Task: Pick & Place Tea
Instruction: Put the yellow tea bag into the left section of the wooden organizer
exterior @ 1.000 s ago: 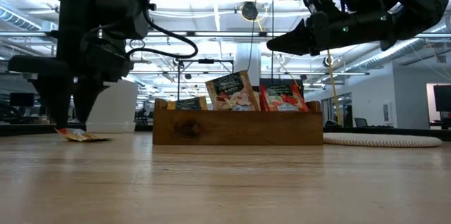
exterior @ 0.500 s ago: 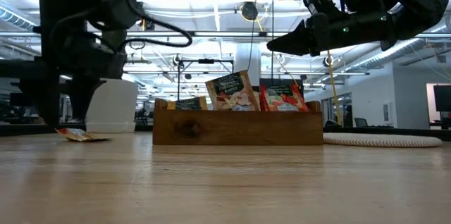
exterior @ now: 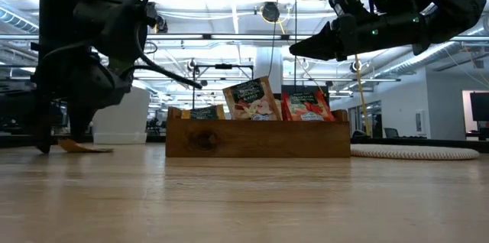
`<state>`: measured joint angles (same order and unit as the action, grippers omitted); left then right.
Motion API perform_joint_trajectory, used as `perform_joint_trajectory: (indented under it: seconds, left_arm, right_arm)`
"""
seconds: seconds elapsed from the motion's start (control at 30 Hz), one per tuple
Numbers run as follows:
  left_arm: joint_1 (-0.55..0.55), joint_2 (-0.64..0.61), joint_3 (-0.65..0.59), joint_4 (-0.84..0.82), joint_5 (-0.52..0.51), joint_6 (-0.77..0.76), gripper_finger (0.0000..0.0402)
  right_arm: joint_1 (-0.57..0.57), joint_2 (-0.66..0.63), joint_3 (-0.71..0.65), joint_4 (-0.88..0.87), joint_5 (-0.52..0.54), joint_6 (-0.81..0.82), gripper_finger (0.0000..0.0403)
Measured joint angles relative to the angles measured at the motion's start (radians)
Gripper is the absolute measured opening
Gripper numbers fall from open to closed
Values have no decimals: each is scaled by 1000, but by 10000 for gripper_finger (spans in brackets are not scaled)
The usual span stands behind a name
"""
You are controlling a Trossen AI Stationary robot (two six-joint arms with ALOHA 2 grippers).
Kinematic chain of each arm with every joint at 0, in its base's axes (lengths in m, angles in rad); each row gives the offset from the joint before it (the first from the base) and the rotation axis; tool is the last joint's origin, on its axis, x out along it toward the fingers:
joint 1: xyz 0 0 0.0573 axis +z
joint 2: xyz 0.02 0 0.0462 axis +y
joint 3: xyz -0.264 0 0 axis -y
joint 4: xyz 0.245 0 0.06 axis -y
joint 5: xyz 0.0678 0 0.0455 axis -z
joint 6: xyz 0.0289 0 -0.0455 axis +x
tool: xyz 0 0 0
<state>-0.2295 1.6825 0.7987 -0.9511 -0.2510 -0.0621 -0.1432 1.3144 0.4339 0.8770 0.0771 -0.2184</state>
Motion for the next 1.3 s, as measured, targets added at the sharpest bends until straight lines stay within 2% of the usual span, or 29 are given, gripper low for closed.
perform_joint_trajectory:
  seconds: [0.33,0.67,0.73,0.83,0.93,1.03,1.2,1.3]
  left_arm:
    - [1,3,-5,39,-98,-33,248]
    - [2,3,-5,52,-103,-78,240]
    - [2,4,-6,52,-92,-103,222]
    - [3,5,-6,54,-63,-147,173]
    - [3,5,-7,63,-35,-206,101]
    - [5,7,-6,99,-57,-260,27]
    - [-4,7,-1,159,-137,-309,10]
    - [-20,18,42,69,-219,-343,8]
  right_arm:
    - [0,0,0,1,0,0,155]
    - [0,0,0,0,0,0,155]
    - [0,0,0,0,0,0,155]
    - [0,0,0,0,0,1,155]
    - [0,0,0,0,0,1,155]
    - [0,0,0,0,0,1,155]
    - [0,0,0,0,0,21,155]
    - [0,0,0,0,0,26,155]
